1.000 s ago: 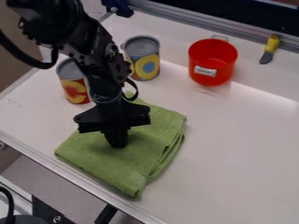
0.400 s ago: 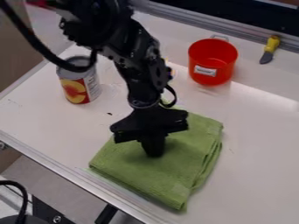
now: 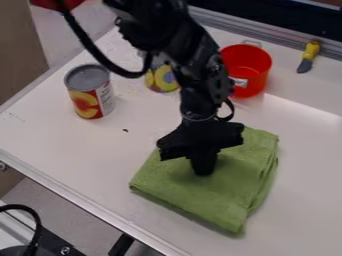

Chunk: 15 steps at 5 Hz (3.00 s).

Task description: Moved the cloth near the red can

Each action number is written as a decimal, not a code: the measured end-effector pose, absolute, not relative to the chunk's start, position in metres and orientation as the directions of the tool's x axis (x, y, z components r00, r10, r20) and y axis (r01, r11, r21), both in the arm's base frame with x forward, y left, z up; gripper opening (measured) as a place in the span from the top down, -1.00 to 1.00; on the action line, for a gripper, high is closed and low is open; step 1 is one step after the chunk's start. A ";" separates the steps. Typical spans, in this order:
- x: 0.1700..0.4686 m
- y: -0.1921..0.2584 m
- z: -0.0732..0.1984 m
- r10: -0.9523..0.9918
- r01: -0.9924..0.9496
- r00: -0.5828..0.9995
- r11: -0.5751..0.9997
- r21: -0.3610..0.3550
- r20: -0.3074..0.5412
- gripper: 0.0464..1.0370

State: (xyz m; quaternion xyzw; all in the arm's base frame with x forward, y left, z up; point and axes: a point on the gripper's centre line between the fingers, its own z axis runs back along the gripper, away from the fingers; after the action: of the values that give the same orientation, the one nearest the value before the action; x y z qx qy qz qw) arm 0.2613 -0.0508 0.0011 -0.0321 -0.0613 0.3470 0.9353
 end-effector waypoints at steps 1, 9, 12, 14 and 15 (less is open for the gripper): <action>0.272 -0.064 0.002 0.643 -0.634 0.761 0.766 -0.110 0.087 0.99; 0.301 -0.111 0.005 0.661 -0.649 0.748 0.748 -0.142 0.065 0.95; 0.295 -0.100 0.054 0.702 -0.677 0.709 0.703 -0.217 0.064 -0.42; 0.283 -0.086 0.075 0.707 -0.680 0.707 0.689 -0.250 0.026 -0.93; 0.274 -0.078 0.077 0.695 -0.671 0.719 0.701 -0.242 0.018 -0.93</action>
State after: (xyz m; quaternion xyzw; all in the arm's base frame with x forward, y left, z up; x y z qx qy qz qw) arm 0.2743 -0.0784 0.0766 -0.1097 -0.0541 0.3709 0.9206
